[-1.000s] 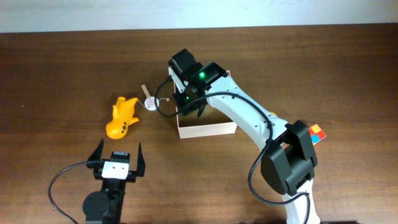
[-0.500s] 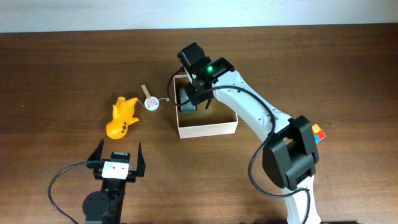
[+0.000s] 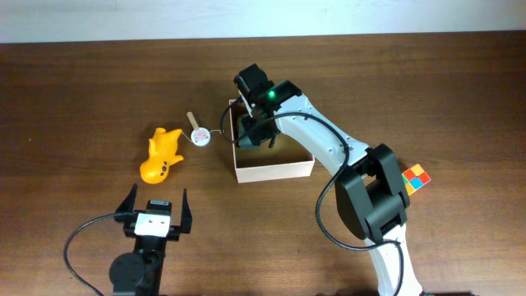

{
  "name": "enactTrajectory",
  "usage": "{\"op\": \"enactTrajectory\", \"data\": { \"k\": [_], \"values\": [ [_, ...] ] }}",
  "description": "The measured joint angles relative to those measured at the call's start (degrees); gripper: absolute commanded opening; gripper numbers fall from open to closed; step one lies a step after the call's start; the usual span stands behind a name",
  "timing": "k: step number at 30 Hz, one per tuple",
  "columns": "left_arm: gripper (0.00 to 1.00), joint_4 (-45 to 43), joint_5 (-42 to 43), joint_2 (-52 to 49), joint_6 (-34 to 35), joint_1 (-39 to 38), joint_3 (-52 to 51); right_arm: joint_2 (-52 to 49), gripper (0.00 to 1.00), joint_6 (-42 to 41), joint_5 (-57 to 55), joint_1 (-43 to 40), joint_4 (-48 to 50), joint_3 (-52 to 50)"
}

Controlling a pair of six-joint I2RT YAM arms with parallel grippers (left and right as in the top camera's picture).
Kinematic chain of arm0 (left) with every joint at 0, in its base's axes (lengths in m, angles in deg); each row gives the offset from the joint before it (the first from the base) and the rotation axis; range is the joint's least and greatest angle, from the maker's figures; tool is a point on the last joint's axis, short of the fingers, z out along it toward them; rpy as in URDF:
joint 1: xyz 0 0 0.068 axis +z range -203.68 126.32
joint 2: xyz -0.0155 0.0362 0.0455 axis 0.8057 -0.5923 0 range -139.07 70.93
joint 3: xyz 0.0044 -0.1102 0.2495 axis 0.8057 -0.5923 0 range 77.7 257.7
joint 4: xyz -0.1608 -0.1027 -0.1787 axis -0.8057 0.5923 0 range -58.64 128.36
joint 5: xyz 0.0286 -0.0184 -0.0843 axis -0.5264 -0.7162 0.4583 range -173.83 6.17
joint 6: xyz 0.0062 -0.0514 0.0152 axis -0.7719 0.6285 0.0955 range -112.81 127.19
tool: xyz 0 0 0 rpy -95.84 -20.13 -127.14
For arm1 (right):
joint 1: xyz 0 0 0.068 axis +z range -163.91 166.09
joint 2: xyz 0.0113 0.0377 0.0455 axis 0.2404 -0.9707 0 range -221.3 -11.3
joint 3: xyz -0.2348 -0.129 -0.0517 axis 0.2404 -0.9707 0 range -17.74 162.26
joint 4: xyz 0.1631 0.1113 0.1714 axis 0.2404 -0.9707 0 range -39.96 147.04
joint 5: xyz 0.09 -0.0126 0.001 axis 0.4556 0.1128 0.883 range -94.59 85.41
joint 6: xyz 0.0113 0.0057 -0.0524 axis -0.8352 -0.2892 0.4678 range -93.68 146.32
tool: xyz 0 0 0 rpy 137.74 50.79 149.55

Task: Pack container
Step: 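Release the truck and push it flat inside the box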

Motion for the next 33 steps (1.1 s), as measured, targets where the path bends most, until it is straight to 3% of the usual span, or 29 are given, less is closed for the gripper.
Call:
{"op": "enactTrajectory", "data": {
  "k": [17,33],
  "values": [
    [0.99,0.0,0.0,0.0,0.0,0.0,0.0,0.0,0.04,-1.2,1.2,-0.5,0.9,0.0],
    [0.99,0.0,0.0,0.0,0.0,0.0,0.0,0.0,0.03,-7.3,-2.7,-8.7,-1.1,0.0]
  ]
}}
